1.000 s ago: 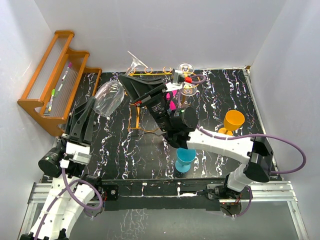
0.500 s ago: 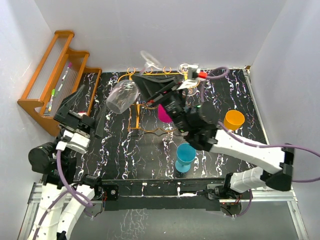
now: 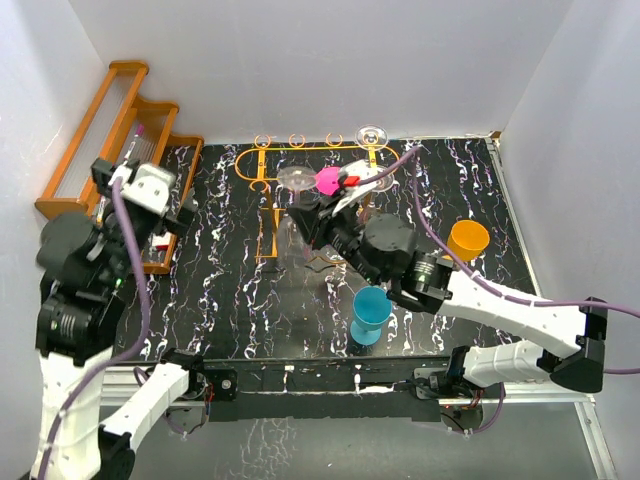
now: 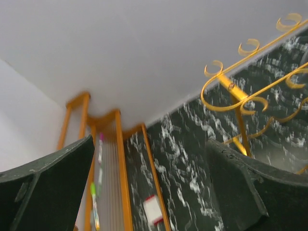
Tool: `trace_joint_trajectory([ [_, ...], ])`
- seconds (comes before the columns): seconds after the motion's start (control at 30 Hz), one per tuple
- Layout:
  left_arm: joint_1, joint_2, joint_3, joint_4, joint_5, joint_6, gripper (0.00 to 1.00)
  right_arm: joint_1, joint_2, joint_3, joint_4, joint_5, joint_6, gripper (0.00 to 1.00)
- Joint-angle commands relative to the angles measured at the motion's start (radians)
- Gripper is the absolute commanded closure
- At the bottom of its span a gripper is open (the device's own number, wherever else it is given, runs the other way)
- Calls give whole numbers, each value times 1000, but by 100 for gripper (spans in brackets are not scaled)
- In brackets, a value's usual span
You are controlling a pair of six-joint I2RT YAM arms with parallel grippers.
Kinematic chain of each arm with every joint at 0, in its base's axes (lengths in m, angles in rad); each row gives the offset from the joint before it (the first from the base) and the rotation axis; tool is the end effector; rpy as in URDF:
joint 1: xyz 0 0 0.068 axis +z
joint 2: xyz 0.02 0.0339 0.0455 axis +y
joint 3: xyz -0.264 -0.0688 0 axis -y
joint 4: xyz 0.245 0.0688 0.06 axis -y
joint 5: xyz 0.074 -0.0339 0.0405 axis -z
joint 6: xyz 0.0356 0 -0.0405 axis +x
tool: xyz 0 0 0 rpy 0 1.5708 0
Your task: Place the wine glass upside down on the wine glass rack
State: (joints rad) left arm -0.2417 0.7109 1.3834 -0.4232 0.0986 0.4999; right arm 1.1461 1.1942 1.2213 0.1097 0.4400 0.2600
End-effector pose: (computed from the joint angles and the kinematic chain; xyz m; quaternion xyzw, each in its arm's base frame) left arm 0.0771 -0.0226 0.5123 0.2584 0.5572 0.0715 0.7859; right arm 0.1257 0.2411 0.4401 -0.1263 0.6499 0.3662 0.6539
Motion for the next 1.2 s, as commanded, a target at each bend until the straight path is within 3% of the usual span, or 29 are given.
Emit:
trace_joint_trajectory([
  [0.0, 3, 140, 85, -304, -224, -62, 3, 10, -31, -49, 7, -10, -66, 92],
  [0.13, 3, 286, 163, -415, -325, -127, 3, 14, -82, -205, 185, -50, -148, 92],
  [0.2, 3, 324, 193, -455, -310, -159, 3, 25, -82, -235, 217, -95, -266, 92],
  [0.3, 30, 347, 211, -468, -278, -189, 3, 33, -46, -220, 198, -48, -307, 92],
  [0.43, 101, 388, 264, -514, -184, -248, 3, 33, -25, -298, 396, 31, -366, 92],
  [0.63, 194, 424, 287, -537, -76, -310, 3, 30, 71, -270, 519, 166, -422, 92],
  [0.77, 231, 457, 300, -541, -21, -331, 3, 15, 152, -227, 535, 171, -426, 92],
  [1.17, 236, 481, 225, -522, 43, -356, 3, -7, 194, -218, 618, 216, -436, 92],
])
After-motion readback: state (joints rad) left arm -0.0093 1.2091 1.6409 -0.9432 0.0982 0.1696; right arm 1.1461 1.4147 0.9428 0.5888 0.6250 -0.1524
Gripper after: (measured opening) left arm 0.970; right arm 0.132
